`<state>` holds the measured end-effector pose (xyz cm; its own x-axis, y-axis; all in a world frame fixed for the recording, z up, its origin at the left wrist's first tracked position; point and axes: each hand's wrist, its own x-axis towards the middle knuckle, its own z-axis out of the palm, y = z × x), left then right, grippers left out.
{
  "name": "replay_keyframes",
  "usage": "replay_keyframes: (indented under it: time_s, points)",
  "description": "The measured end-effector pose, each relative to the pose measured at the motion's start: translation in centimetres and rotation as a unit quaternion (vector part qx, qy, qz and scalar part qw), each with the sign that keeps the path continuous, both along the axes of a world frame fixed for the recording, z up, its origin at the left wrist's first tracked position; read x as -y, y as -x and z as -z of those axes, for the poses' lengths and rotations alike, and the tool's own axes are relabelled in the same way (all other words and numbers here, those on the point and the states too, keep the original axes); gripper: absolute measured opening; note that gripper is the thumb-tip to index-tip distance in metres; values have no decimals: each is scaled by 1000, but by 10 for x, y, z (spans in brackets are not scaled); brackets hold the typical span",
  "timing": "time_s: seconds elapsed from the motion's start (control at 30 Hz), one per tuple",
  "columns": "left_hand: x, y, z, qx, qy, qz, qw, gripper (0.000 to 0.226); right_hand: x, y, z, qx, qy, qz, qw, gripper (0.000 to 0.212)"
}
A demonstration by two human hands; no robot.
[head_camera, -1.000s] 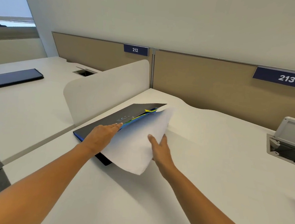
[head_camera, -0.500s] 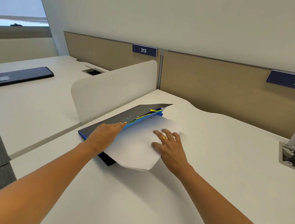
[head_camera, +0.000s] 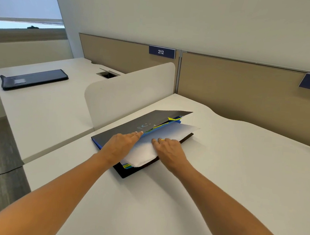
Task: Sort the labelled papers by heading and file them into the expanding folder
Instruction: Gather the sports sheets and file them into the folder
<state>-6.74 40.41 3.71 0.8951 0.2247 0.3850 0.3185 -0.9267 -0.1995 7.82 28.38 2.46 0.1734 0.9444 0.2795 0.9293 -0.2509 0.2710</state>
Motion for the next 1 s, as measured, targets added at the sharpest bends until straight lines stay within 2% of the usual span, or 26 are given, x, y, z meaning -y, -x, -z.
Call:
replay_keyframes:
  time_s: [0.1, 0.17, 0.3, 0.63, 0.77, 0.83, 0.97, 1.0]
  points:
    - [2, -1, 2, 11, 6, 16, 1000, 71, -18, 20, 13, -18, -16, 8, 1000, 13]
    - [3, -1, 5, 16, 10, 22, 1000, 69, -24, 27, 15, -30, -23, 22, 999, 22]
    - [2, -1, 6, 43, 16, 34, 998, 70, -49, 26, 17, -129, 46, 19, 990, 36]
    - [9, 2, 4, 63, 2, 28, 998, 70, -63, 10, 28, -133, 100, 11, 986, 41]
    - [9, 0, 3, 68, 0, 19, 998, 70, -54, 8, 28, -117, 80, 19, 990, 50]
    - [10, 0, 3, 66, 3, 10, 998, 69, -46, 5, 30, -131, 31, 23, 991, 47]
    - [9, 0, 3, 63, 9, 8, 998, 70, -24, -4, 36, -109, -40, -35, 993, 16]
    - [9, 0, 3, 63, 6, 5, 998, 71, -20, -8, 39, -98, -38, -37, 994, 18]
